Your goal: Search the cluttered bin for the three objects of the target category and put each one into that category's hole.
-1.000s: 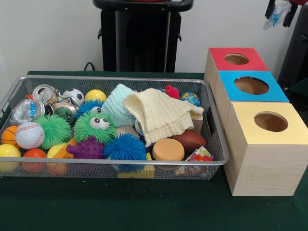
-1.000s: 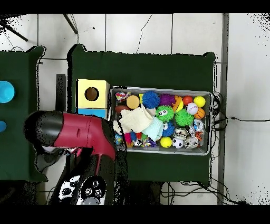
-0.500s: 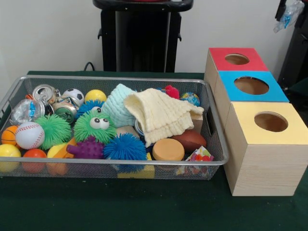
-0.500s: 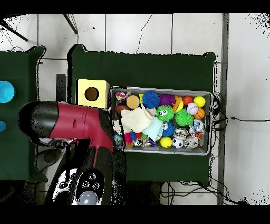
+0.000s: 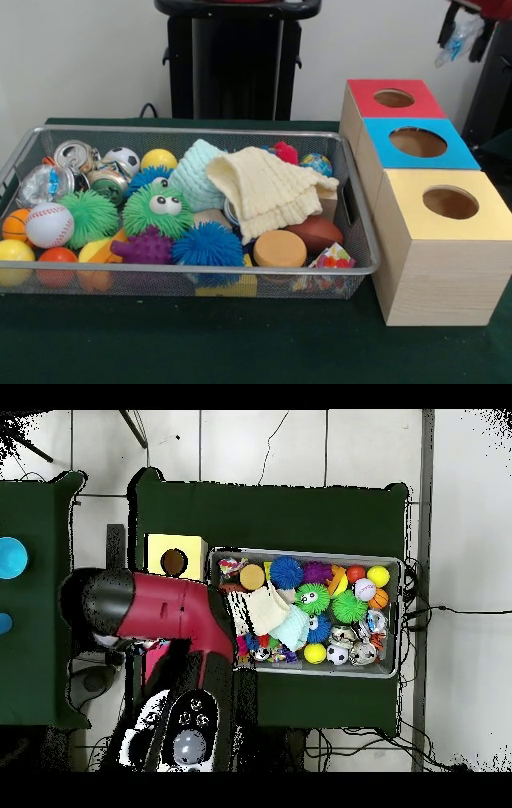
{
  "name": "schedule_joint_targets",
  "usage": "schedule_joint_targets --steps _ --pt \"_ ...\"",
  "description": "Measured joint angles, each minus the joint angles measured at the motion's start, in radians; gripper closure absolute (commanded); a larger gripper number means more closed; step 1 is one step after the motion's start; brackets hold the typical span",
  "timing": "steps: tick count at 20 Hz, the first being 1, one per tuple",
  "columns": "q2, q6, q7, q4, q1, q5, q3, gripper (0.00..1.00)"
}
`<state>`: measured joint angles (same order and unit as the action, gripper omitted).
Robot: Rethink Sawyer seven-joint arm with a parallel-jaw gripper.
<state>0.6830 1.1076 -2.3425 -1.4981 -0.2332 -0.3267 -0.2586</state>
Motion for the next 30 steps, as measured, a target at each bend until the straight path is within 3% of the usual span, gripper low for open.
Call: schedule_joint_targets --steps 5,13,22,30 --pt "-0.036 -0.083 0.000 -0.001 0.079 0.013 0.016 1.00" --pt "-0.063 -0.173 0.000 -0.011 0.131 0.042 0.036 1.00" --pt "-0.062 -0.176 0.000 -0.028 0.126 0.048 0.060 1.00" --pt "-0.030 -0.176 0.000 -0.053 0.043 0.040 0.061 1.00"
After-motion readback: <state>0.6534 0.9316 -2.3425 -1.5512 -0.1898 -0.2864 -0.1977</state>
